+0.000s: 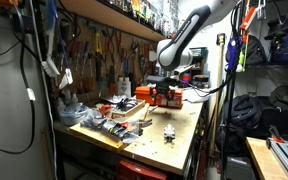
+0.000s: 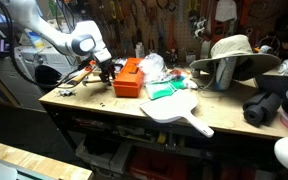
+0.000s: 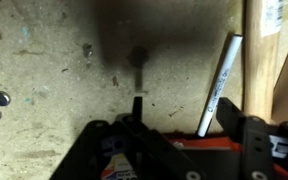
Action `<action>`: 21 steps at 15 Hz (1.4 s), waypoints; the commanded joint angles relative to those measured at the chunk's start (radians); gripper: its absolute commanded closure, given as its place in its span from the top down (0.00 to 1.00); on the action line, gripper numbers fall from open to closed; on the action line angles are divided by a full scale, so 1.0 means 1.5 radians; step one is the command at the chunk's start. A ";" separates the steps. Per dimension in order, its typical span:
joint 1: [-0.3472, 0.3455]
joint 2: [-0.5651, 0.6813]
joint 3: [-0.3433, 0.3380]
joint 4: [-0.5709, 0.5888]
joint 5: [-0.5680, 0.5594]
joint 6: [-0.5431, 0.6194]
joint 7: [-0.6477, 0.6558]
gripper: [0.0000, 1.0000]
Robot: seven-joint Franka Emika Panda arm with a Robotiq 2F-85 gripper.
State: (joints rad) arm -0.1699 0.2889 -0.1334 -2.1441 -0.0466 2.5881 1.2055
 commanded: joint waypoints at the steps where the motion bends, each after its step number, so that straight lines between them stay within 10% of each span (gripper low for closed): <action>1: 0.015 0.034 -0.015 0.043 0.048 -0.024 -0.027 0.72; 21: 0.013 0.088 -0.019 0.109 0.124 -0.052 -0.073 0.40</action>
State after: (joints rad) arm -0.1637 0.4015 -0.1478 -2.0043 0.1037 2.5352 1.1282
